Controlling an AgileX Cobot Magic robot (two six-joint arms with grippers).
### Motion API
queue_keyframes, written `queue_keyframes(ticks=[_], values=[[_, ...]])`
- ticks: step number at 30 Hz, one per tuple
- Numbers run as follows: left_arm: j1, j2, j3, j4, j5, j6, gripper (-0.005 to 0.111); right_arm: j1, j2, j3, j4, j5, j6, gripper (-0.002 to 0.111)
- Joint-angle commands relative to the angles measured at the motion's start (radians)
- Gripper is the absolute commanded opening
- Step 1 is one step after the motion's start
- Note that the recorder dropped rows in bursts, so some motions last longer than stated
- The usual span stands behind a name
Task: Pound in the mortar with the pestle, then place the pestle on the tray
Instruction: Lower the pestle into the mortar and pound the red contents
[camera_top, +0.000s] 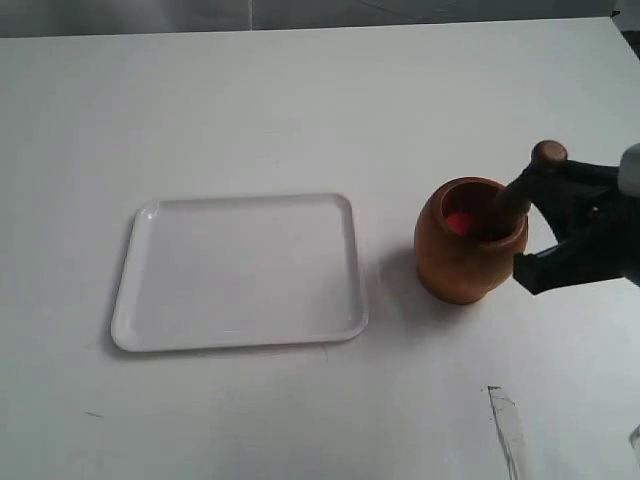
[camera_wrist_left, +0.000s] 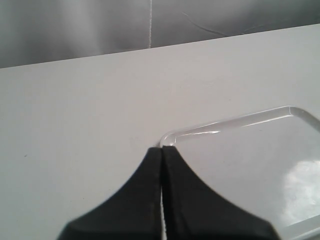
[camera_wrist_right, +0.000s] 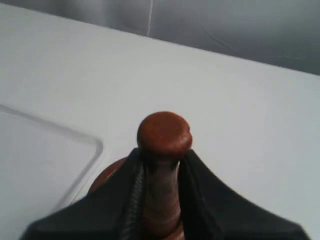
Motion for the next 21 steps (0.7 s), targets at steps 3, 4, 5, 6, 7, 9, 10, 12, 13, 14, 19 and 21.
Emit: queue_keyframes(ticks=[3,4,5,6,7,9,10,12,13,14,19,21], values=[[-0.008,-0.001,0.001,-0.007,-0.003,-0.008,0.0,-0.003,-0.004,-0.098,-0.007,-0.081,-0.023,0.0],[-0.008,-0.001,0.001,-0.007,-0.003,-0.008,0.0,-0.003,-0.004,-0.13,-0.007,-0.042,-0.028,0.0],[-0.008,-0.001,0.001,-0.007,-0.003,-0.008,0.0,-0.003,-0.004,-0.162,-0.007,-0.011,-0.03,0.0],[-0.008,-0.001,0.001,-0.007,-0.003,-0.008,0.0,-0.001,-0.004,-0.218,-0.028,0.075,-0.03,0.0],[-0.008,-0.001,0.001,-0.007,-0.003,-0.008,0.0,-0.001,-0.004,-0.235,-0.032,0.11,-0.03,0.0],[-0.008,-0.001,0.001,-0.007,-0.003,-0.008,0.0,-0.001,-0.004,-0.268,-0.037,0.218,-0.04,0.0],[-0.008,-0.001,0.001,-0.007,-0.003,-0.008,0.0,-0.001,-0.004,-0.268,-0.039,0.234,-0.044,0.0],[-0.008,-0.001,0.001,-0.007,-0.003,-0.008,0.0,-0.001,-0.004,-0.268,-0.039,0.279,-0.054,0.0],[-0.008,-0.001,0.001,-0.007,-0.003,-0.008,0.0,-0.001,-0.013,-0.268,-0.039,0.297,-0.057,0.0],[-0.008,-0.001,0.001,-0.007,-0.003,-0.008,0.0,-0.001,-0.021,-0.268,-0.042,0.304,-0.059,0.0],[-0.008,-0.001,0.001,-0.007,-0.003,-0.008,0.0,-0.003,-0.078,-0.263,-0.058,0.304,-0.059,0.0],[-0.008,-0.001,0.001,-0.007,-0.003,-0.008,0.0,-0.003,-0.071,-0.228,-0.054,0.291,-0.057,0.0]])
